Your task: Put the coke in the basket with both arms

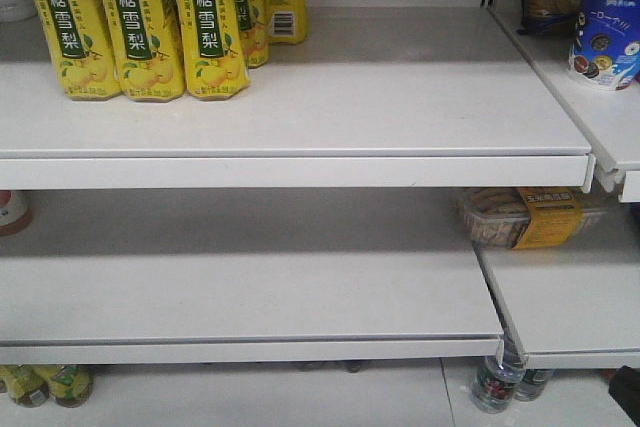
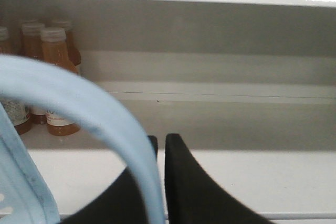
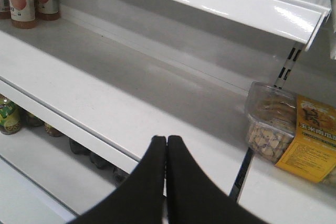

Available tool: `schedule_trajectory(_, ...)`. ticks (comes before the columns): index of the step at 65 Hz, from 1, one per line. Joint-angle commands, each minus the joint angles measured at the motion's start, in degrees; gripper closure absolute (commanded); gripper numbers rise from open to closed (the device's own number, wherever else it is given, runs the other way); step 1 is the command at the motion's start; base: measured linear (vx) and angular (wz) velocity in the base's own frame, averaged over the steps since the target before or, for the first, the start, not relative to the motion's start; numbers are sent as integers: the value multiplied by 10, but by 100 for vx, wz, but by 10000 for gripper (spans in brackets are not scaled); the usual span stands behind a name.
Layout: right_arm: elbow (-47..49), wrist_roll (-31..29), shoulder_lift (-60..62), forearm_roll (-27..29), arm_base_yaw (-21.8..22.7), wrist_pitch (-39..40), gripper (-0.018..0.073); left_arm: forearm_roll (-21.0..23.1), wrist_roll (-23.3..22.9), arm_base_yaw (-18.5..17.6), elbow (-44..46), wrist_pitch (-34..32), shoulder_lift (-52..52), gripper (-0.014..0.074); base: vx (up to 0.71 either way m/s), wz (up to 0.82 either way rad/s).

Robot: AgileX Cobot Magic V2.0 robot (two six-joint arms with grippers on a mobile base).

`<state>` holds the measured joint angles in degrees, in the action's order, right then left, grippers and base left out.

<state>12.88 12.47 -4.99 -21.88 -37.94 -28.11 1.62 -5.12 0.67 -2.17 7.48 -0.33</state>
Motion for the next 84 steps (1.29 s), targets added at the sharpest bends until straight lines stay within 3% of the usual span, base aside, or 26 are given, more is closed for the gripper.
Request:
schedule_trajectory(1,15,-1,-7,-12,1,41,568,-30,28,-1,3,-82,-12,603,0,0)
schedule_trajectory(41,15,-1,-7,-11,11,40,568,-30,28,-1,3,-82,-12,603,0,0)
schedule_trajectory(71,14,-3,-18,53,267,71,568,-30,28,-1,3,-82,-12,603,0,0)
schedule_trajectory(84,-53,-2,-1,97,377,175,568,-30,28,-1,3,-82,-12,603,0,0)
